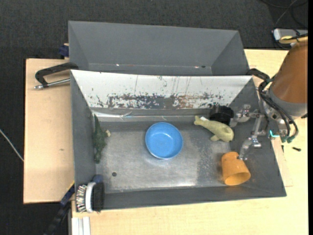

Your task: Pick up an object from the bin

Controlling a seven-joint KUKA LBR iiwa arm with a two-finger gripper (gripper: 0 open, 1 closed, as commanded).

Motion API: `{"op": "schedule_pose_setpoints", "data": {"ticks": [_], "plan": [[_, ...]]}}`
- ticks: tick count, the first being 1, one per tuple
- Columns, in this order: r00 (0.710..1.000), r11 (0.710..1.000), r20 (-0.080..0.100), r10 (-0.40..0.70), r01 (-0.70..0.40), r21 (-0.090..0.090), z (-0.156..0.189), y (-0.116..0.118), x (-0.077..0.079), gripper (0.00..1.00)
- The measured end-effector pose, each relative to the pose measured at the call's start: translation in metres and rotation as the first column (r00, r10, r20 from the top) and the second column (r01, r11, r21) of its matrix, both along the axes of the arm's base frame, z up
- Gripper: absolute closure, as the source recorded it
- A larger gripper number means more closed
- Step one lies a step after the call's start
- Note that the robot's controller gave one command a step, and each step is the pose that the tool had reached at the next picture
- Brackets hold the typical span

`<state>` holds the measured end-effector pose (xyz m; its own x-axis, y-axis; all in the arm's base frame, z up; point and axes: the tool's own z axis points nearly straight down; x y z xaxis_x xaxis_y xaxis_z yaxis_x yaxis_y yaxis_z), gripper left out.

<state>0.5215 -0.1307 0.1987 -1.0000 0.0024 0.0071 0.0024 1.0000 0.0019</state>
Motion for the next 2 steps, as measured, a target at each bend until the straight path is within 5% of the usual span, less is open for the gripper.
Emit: {"op": "schedule_pose_setpoints", "data": {"ticks": [1,2], "plan": [[1.000,1.000,0.012,-0.024,0.024,0.000,-0.061,0.014,0.056,0.00],[0.994,0.994,0.019,-0.109,0.109,0.001,-0.073,0.010,0.063,0.00]]}}
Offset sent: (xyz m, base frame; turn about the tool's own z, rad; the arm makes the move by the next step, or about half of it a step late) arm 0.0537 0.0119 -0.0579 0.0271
